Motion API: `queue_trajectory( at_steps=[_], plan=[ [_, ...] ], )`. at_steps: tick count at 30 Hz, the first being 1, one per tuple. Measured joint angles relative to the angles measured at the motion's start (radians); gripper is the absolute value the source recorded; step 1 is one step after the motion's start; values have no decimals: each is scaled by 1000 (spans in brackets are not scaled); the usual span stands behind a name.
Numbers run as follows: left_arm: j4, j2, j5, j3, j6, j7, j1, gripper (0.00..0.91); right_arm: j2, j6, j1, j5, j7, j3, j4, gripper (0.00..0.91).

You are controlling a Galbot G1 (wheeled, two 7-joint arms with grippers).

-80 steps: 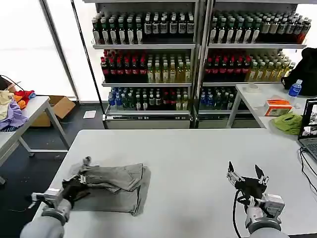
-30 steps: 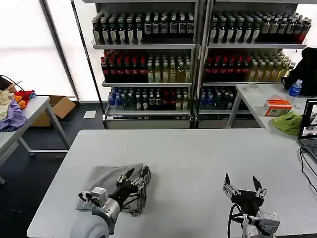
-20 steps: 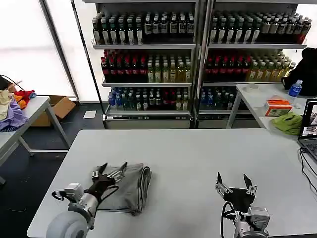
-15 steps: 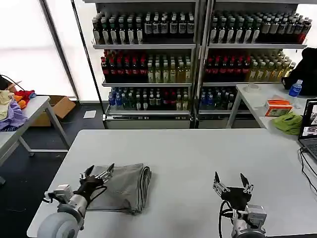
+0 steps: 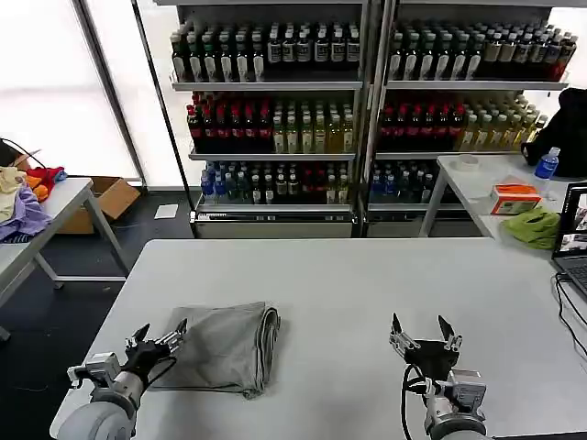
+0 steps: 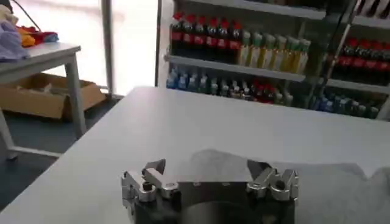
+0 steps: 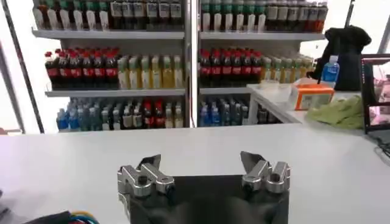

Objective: Fold and organize the clothes.

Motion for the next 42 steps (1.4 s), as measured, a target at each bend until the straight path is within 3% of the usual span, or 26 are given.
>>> queue_trajectory(
  at_steps=[7,10,11,12,13,14,15,42],
  plan=[
    [30,-4,13,-2,0,16,2,887,7,0,7,-1,0,-9,-10,907],
    [36,-5,16,-1,1,24,5,625,9,0,10,-2,0,-10,-13,907],
    [36,-6,16,0,2,26,7,494,9,0,10,-2,0,-10,-14,907],
    [37,-7,16,1,4,28,9,272,10,0,11,-2,0,-10,-14,907],
    [37,-7,16,1,6,31,11,212,10,0,11,-2,0,-10,-15,907],
    [37,-8,16,1,9,33,12,60,11,0,11,-3,0,-10,-15,907],
    [38,-9,14,2,11,35,13,20,11,1,10,-3,0,-10,-15,907],
    [61,3,-7,-42,2,34,-6,0,3,-5,39,-2,2,-20,-27,907]
  ],
)
